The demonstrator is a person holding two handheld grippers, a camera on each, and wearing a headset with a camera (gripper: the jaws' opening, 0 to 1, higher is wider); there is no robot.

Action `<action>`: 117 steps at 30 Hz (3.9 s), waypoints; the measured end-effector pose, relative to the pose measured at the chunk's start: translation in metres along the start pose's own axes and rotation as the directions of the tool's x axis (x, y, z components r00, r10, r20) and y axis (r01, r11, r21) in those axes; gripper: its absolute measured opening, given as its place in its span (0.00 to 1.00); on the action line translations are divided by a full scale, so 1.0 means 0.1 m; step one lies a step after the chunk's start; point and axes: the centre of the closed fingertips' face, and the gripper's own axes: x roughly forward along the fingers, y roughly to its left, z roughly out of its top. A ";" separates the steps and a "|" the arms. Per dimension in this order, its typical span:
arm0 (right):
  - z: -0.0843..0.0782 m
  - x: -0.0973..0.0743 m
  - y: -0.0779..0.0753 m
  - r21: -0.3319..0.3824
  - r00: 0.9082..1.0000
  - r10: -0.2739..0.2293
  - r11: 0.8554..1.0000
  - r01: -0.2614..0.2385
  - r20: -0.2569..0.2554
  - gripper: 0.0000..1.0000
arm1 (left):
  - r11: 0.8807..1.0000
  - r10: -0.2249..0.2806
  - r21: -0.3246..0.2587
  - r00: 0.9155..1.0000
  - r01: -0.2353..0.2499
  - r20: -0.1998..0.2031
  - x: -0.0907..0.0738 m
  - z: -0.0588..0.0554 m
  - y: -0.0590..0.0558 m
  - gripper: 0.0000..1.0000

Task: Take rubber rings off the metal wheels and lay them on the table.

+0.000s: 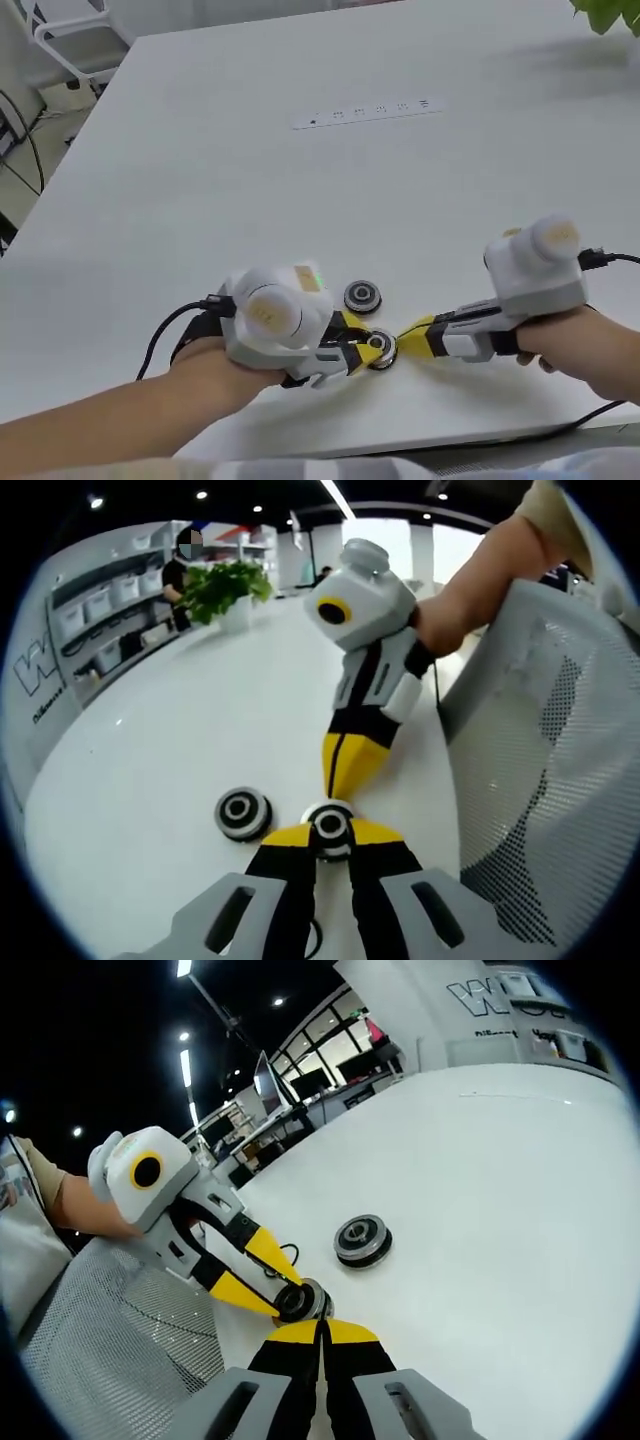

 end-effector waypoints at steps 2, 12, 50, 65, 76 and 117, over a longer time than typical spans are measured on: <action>0.02 -0.01 0.01 0.016 1.000 0.004 1.000 -0.004 0.013 0.00 | 1.000 0.001 -0.001 1.000 -0.001 -0.001 0.00 0.00 0.00 0.12; 0.07 0.00 0.08 0.027 0.999 0.020 0.999 -0.021 0.045 0.00 | 1.000 0.012 -0.003 1.000 -0.012 -0.012 0.01 0.00 0.00 0.11; 0.08 0.03 0.26 -0.089 0.998 0.062 0.994 -0.061 0.010 0.00 | 1.000 -0.007 0.019 1.000 0.007 0.003 -0.02 0.01 -0.03 0.14; 0.11 0.01 0.22 -0.086 0.998 0.064 0.994 -0.062 0.019 0.00 | 0.998 -0.063 -0.018 0.997 0.064 0.040 -0.13 0.09 -0.13 0.22; 0.15 -0.03 0.27 -0.085 0.997 0.075 0.994 -0.073 0.031 0.00 | 0.999 -0.046 -0.025 0.995 0.049 0.089 -0.34 0.20 -0.11 0.33; 0.41 0.23 0.51 -0.124 0.991 0.134 0.983 -0.131 0.009 0.00 | 0.987 0.096 -0.143 0.987 -0.077 0.130 -1.07 -0.12 0.19 0.64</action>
